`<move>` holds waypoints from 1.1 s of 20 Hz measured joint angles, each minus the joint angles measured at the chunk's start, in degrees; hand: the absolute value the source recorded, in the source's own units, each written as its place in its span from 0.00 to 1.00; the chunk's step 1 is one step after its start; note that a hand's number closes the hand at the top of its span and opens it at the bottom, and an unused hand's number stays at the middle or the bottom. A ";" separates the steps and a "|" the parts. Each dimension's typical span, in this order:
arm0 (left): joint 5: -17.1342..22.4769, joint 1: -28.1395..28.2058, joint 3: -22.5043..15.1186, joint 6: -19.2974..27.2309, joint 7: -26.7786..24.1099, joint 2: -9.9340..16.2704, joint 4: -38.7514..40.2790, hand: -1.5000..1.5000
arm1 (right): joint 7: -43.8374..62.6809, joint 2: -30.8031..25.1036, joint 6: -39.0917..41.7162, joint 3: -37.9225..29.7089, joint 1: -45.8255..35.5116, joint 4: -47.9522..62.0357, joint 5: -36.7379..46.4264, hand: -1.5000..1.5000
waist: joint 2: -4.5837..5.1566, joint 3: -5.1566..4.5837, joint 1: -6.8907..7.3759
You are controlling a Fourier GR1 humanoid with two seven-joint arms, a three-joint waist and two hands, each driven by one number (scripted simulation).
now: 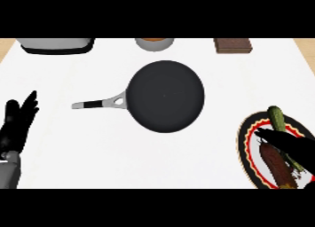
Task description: Pick the sweet potato from the plate and place it in the pan
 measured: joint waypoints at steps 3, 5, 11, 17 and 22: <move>-0.31 1.30 0.54 -0.54 -0.03 -0.35 -1.56 0.50 | -0.17 1.65 -0.15 0.04 -0.50 1.68 2.32 0.00 | -0.02 -0.01 0.10; -1.09 1.32 0.74 -0.29 0.22 -0.83 -1.82 0.50 | -0.17 2.37 0.17 0.03 -0.40 1.99 3.93 0.00 | -0.01 0.01 0.08; -1.74 1.65 1.64 -1.45 1.81 -1.21 -3.70 0.50 | -3.03 4.17 -1.78 0.46 -2.41 6.72 8.72 1.00 | 0.00 0.00 0.14; -2.41 1.72 2.32 -1.90 0.76 -1.85 -3.06 0.50 | -9.36 4.46 -9.78 0.66 -4.04 10.75 14.12 1.00 | -0.13 -0.18 0.18; -2.50 1.22 3.76 -2.96 0.91 -1.84 -3.07 0.50 | -11.66 4.94 -10.00 -1.92 -3.93 10.86 15.26 1.00 | -0.07 -0.08 0.09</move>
